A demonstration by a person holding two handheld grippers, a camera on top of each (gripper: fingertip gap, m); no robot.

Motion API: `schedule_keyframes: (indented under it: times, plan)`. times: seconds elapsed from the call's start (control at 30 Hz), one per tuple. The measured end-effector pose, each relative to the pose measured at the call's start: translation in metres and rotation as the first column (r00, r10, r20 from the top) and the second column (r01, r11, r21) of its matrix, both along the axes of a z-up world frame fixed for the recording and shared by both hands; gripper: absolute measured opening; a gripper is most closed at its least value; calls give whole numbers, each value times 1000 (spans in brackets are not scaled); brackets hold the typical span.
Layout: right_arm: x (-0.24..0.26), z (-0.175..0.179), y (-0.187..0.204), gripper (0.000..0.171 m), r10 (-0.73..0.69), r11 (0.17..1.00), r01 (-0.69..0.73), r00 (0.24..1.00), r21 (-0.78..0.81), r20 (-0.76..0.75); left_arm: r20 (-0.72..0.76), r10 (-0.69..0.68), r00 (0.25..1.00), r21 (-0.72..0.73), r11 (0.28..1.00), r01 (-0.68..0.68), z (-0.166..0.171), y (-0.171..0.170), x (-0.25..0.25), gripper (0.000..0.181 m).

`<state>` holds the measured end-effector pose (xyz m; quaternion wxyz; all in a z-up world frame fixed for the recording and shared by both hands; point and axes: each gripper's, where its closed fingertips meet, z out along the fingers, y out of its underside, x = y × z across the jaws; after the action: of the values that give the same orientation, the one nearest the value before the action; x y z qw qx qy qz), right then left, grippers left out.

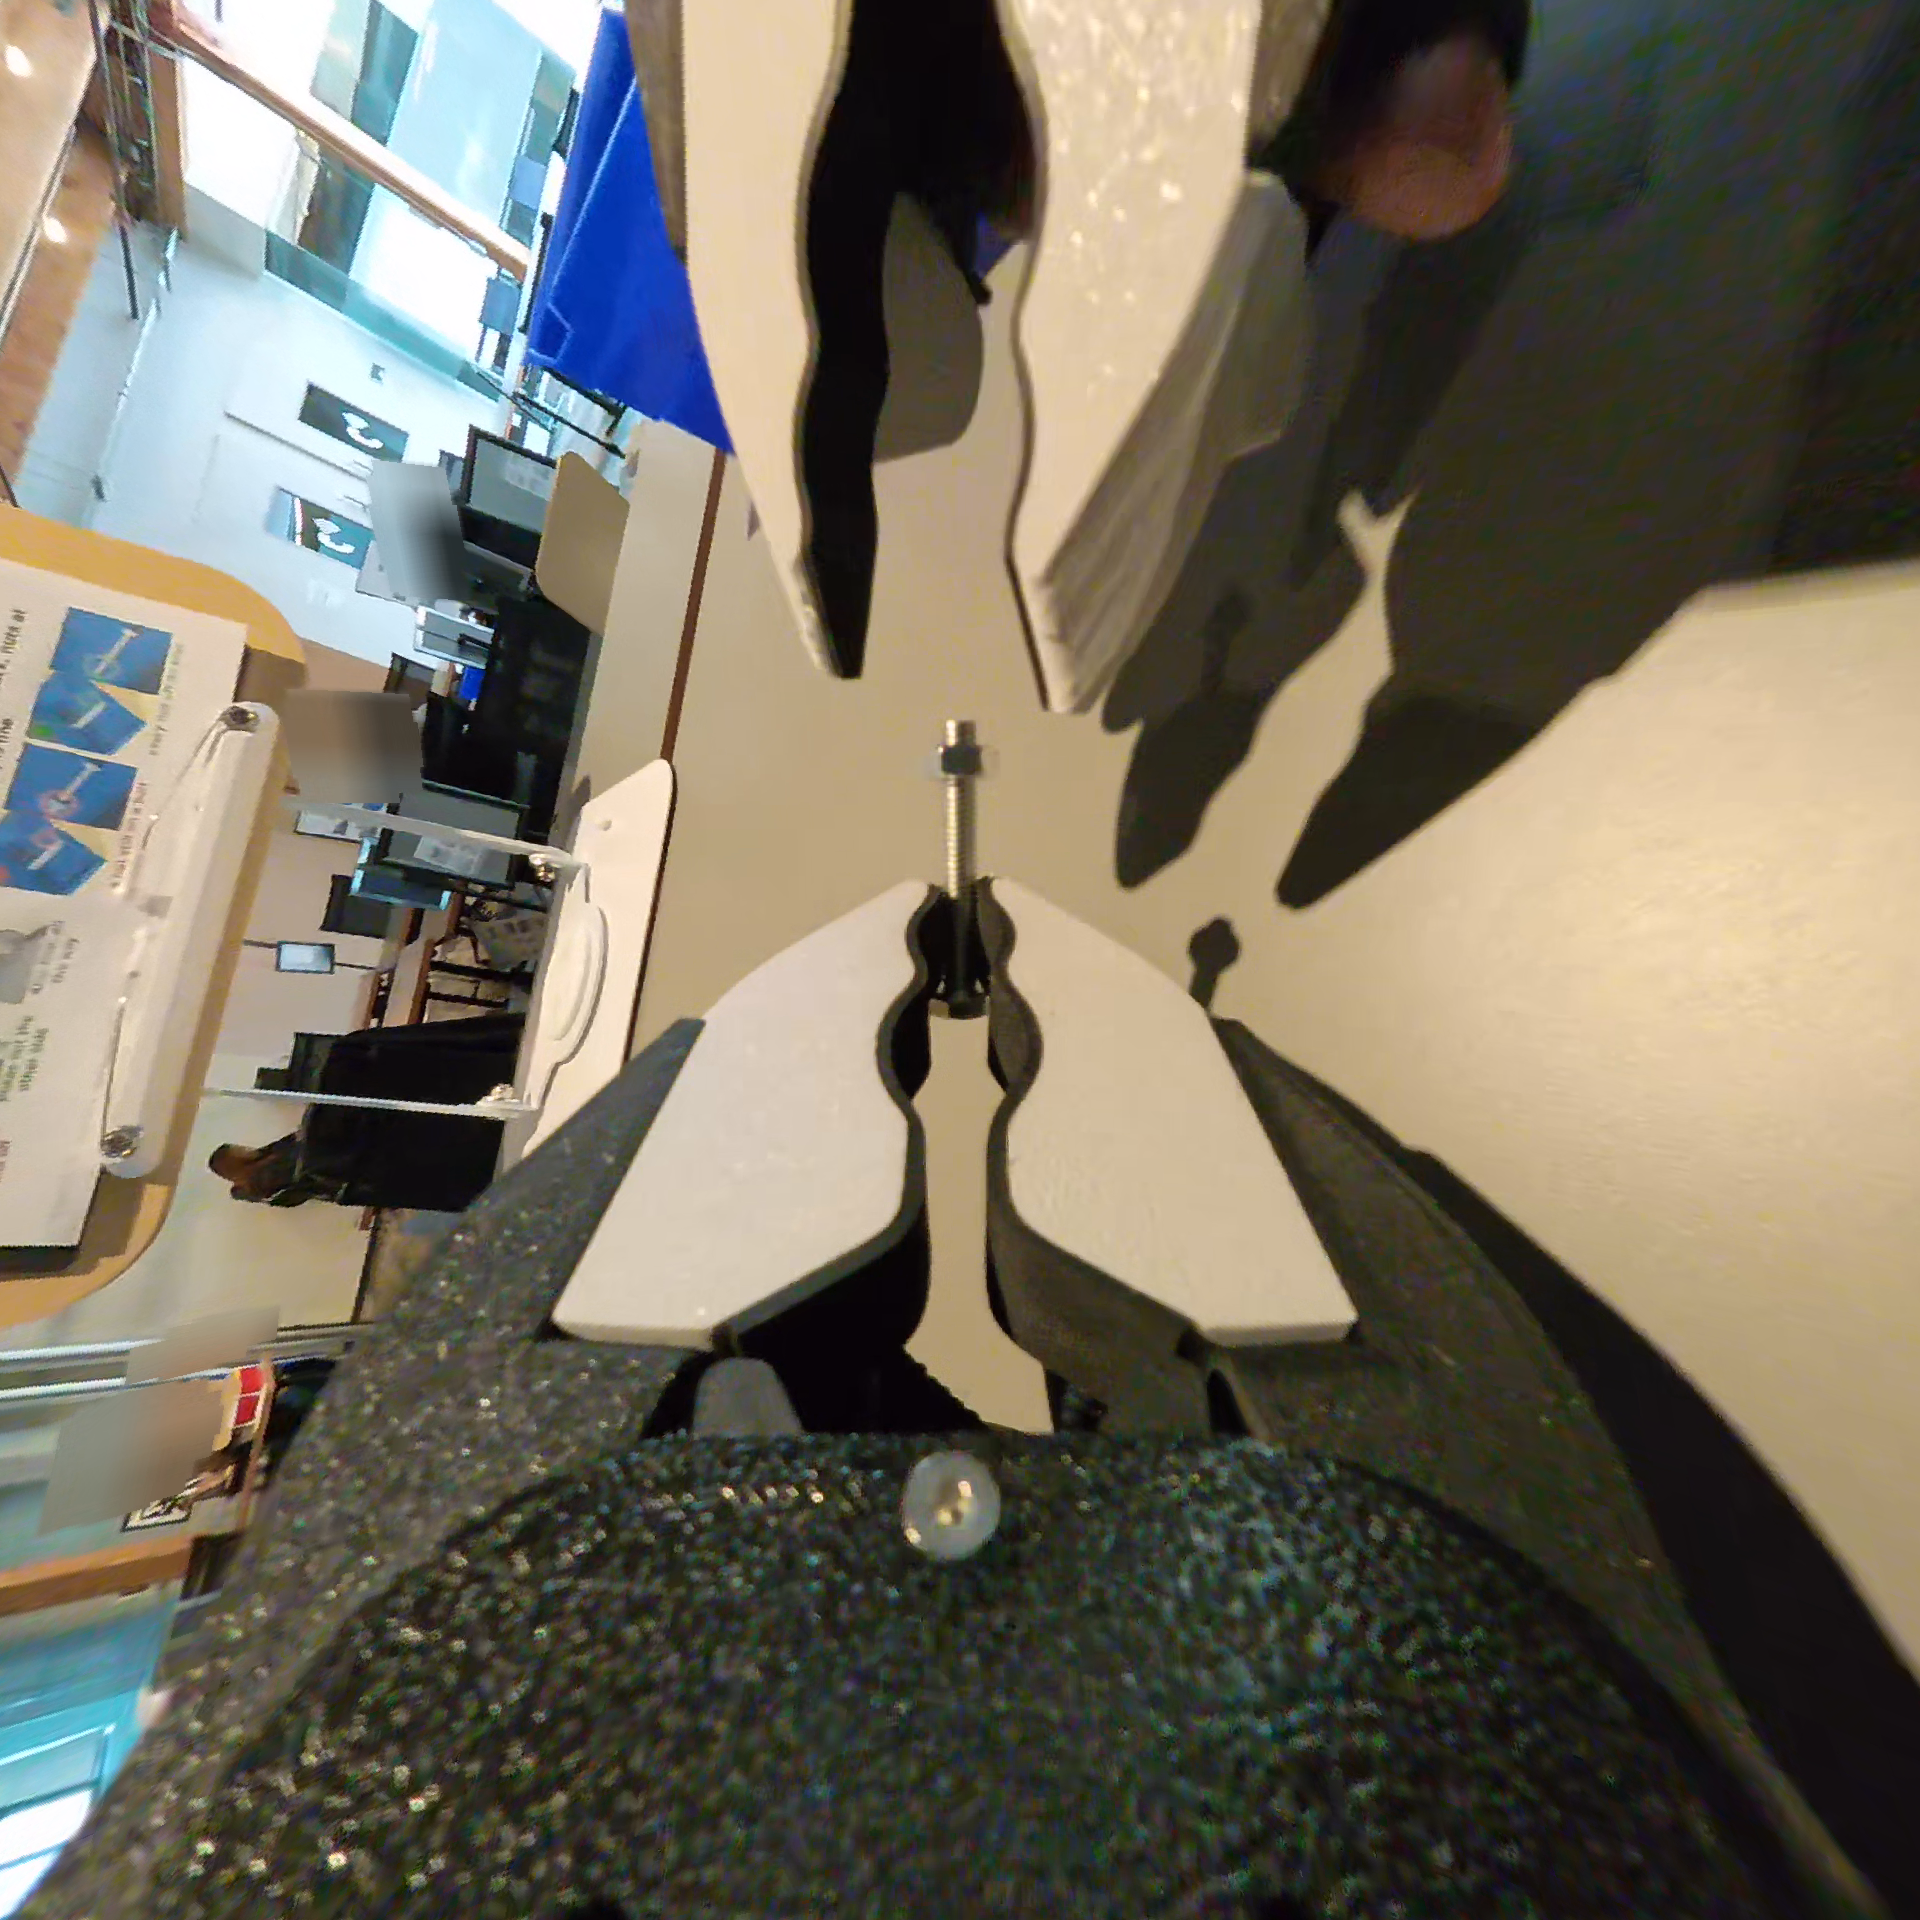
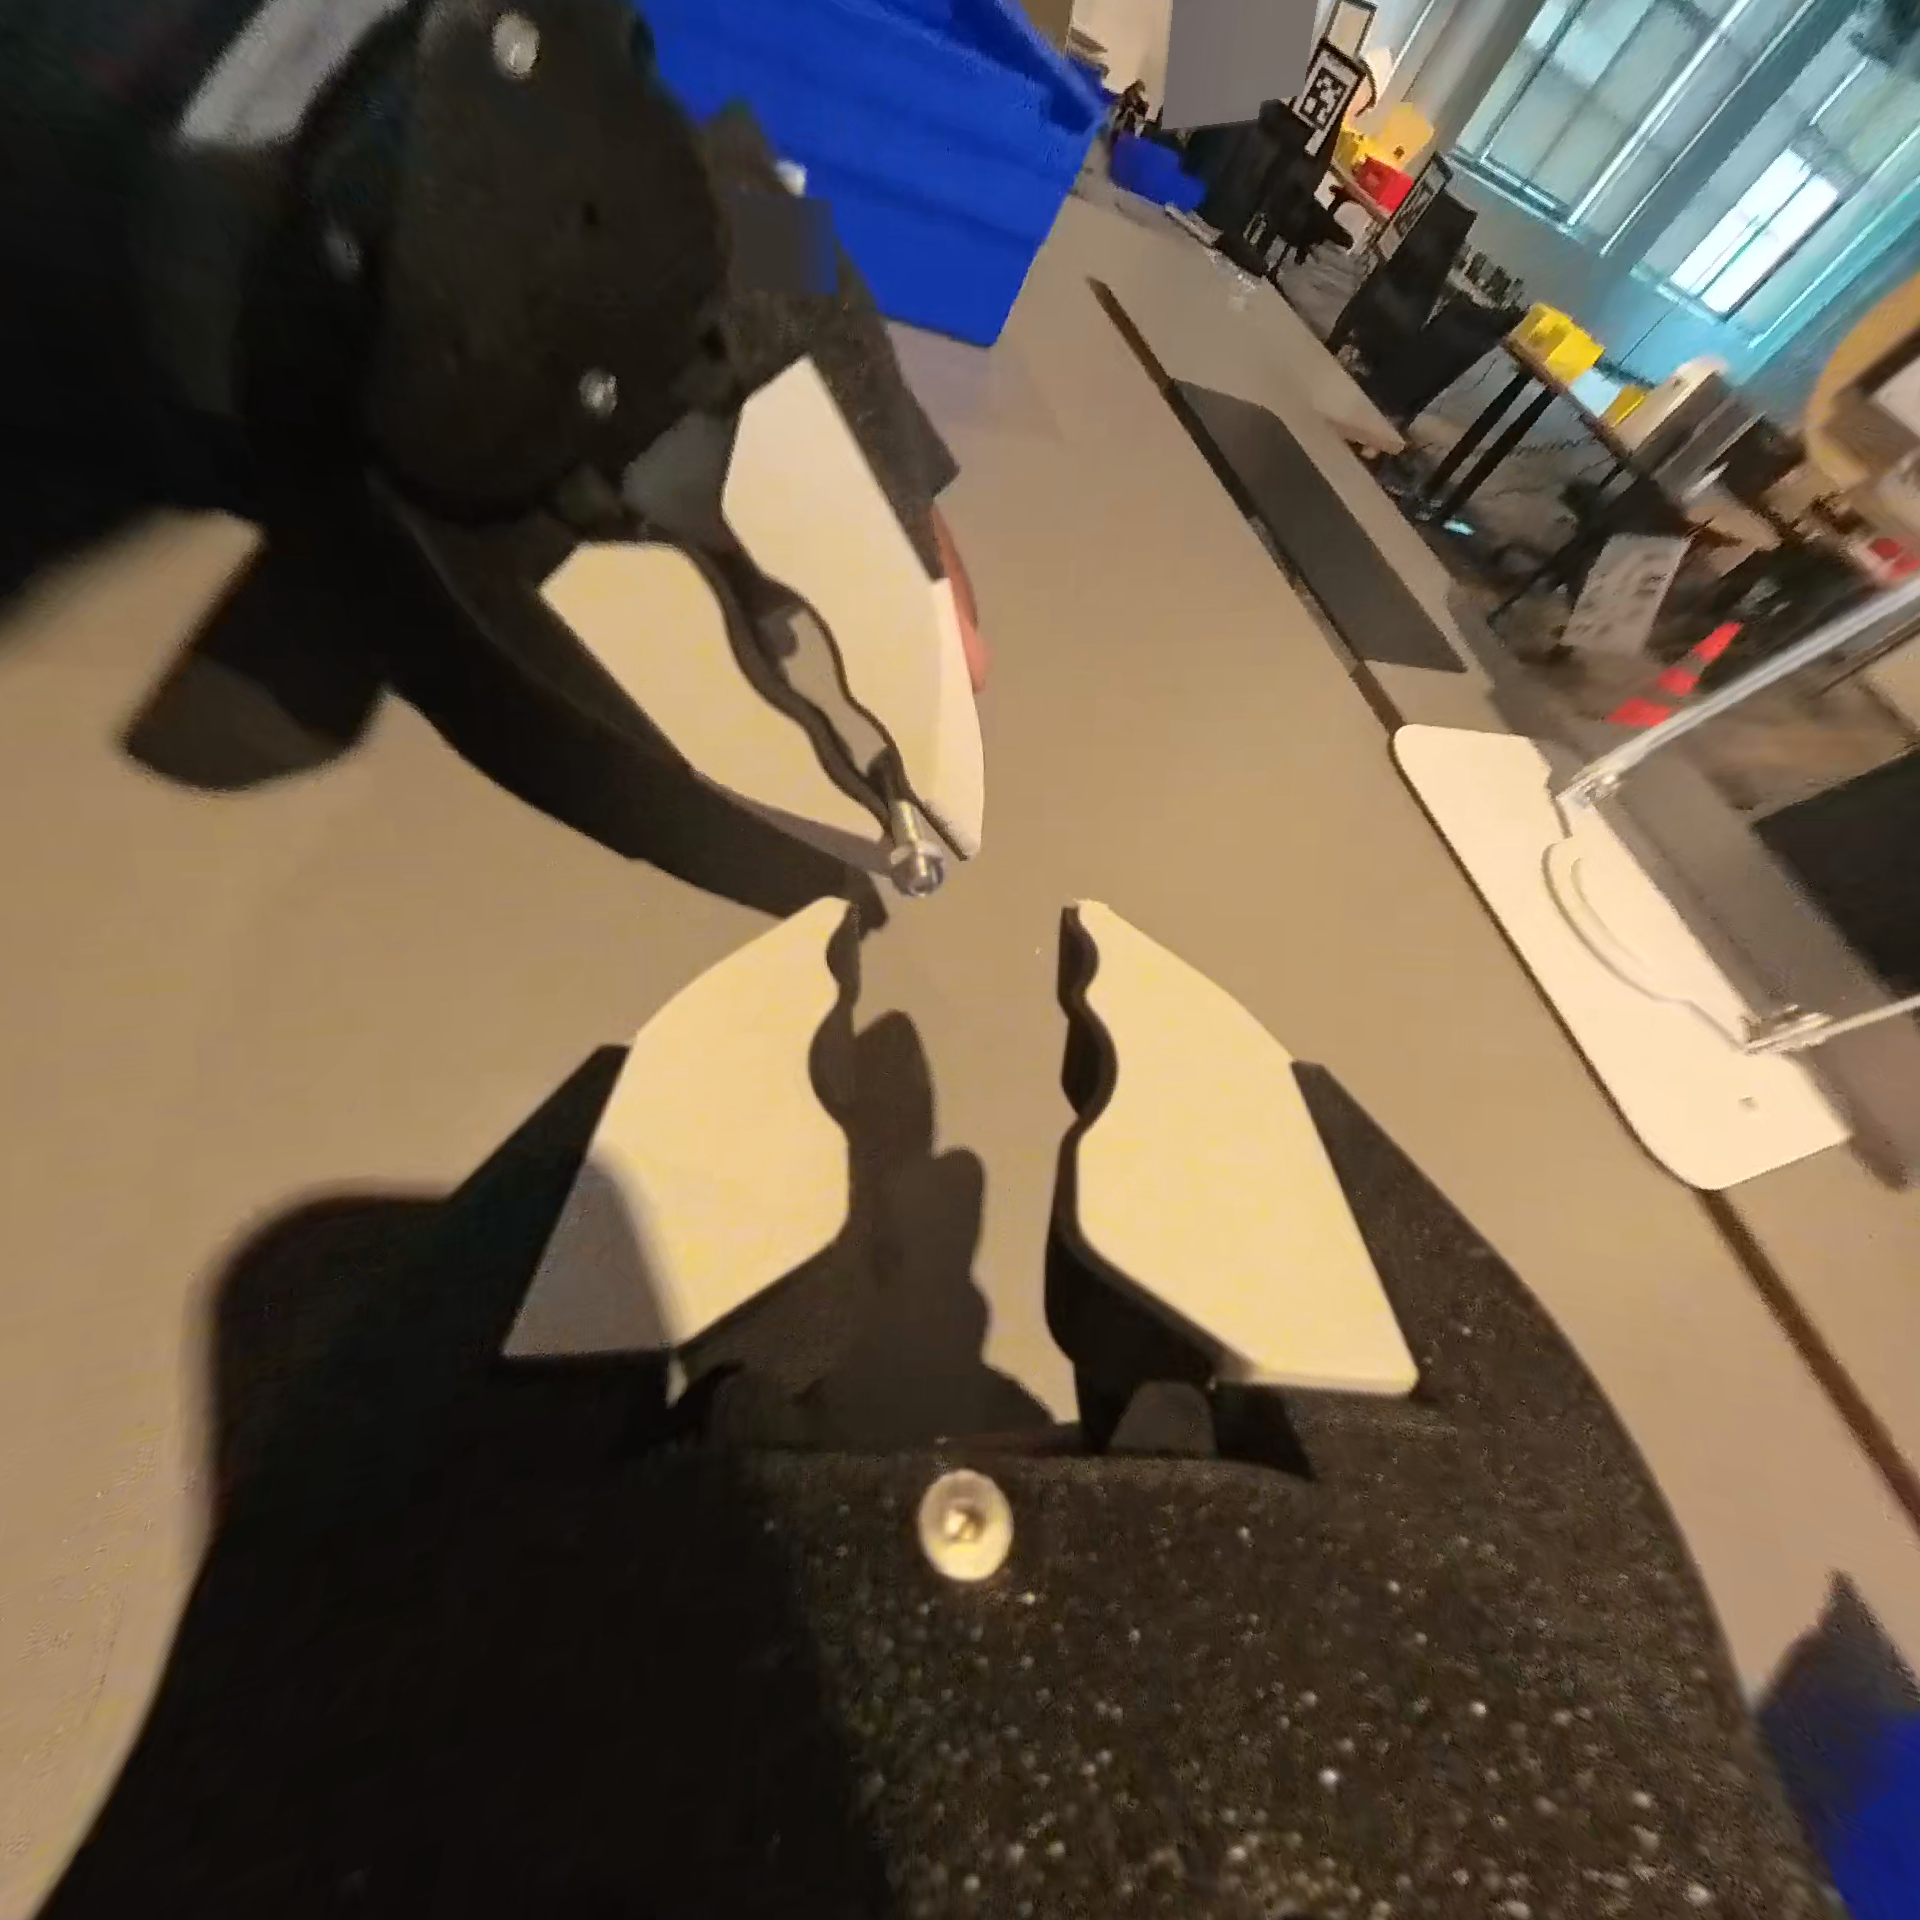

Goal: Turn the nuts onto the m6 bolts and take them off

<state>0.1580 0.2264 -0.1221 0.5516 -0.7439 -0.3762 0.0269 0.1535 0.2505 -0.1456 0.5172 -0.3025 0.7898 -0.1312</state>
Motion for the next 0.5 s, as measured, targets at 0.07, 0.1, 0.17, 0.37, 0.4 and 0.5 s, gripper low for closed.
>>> schedule_keyframes:
  times: [0.07,0.1,0.17,0.37,0.4,0.5]
  plan:
    - [-3,-5,-2,36,26,1000,-26,998,8,51,-7,-13,1000,-8,1000,13,-1,-3,0,5]
    - [-5,-6,-3,36,35,999,-36,997,15,67,-10,-19,1000,-9,1000,19,-2,-4,0,5]
    - [-8,-7,-4,32,47,998,-50,995,30,92,-18,-29,999,-15,999,29,-3,-6,0,5]
    - [-12,-15,-3,10,24,1000,-24,991,-2,130,-34,-42,999,1,999,42,-6,-9,0,6]
    - [-12,-17,-1,10,5,999,-1,994,-38,106,-37,-34,999,28,999,35,-7,-7,0,6]
    - [-13,-22,1,10,-90,968,61,990,-244,-109,-44,-11,999,124,992,16,-9,-1,0,6]
